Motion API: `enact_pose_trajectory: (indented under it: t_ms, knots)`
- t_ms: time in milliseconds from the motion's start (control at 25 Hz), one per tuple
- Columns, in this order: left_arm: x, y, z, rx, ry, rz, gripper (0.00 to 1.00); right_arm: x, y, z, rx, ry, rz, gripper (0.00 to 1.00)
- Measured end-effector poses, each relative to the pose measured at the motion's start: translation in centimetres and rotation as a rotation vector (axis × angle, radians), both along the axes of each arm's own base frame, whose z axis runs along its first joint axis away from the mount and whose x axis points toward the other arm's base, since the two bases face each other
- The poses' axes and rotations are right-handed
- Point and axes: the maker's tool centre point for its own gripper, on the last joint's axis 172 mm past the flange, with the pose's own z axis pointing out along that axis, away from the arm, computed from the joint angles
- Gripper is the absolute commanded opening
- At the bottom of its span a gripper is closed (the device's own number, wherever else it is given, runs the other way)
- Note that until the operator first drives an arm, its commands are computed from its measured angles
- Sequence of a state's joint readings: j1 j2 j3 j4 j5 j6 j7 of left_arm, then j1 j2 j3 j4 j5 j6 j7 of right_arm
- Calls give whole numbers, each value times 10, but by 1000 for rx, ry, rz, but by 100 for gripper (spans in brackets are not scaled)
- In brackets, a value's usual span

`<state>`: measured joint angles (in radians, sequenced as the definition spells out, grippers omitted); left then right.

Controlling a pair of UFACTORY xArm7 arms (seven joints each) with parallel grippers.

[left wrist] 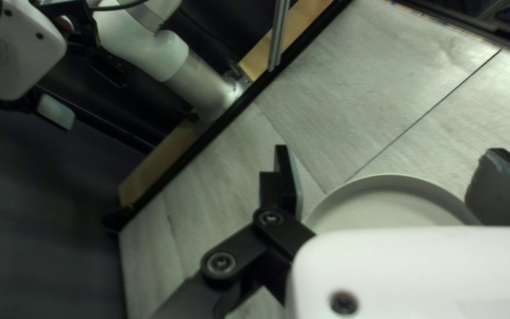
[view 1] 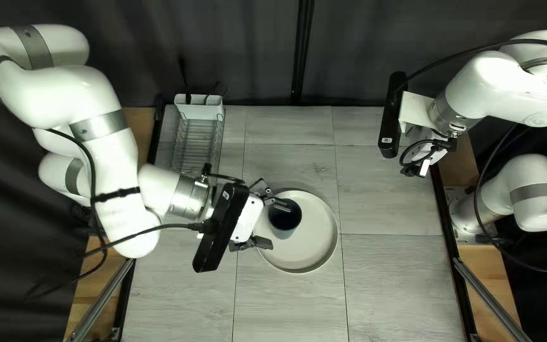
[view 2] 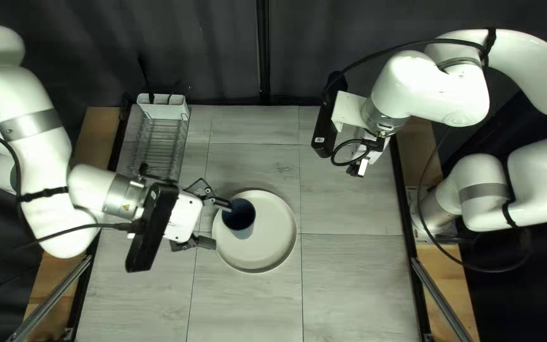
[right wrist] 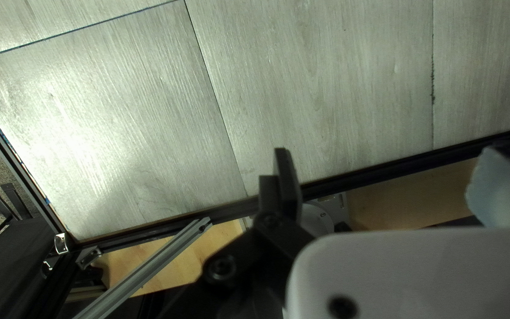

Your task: Pick up and place plate onto table. Place down one fork to the left of the plate. Place spoon and knife to the right of the plate. Place cup above the knife and spoon

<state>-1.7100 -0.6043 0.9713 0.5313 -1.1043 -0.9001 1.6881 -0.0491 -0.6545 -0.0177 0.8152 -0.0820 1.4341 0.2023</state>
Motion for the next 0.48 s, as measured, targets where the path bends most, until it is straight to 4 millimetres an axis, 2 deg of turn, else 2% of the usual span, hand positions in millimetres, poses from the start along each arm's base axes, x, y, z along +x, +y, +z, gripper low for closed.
enact_pose_trajectory:
  t_ms: [240, 360, 480]
  knots:
    - [7, 0, -2, -37, 8, -31, 100, 0, 0, 0, 0, 0, 0, 100]
    - [20, 2, 0, -30, -34, -98, 100, 0, 0, 0, 0, 0, 0, 100]
    - [33, 7, -6, -7, -77, -174, 100, 0, 0, 0, 0, 0, 0, 100]
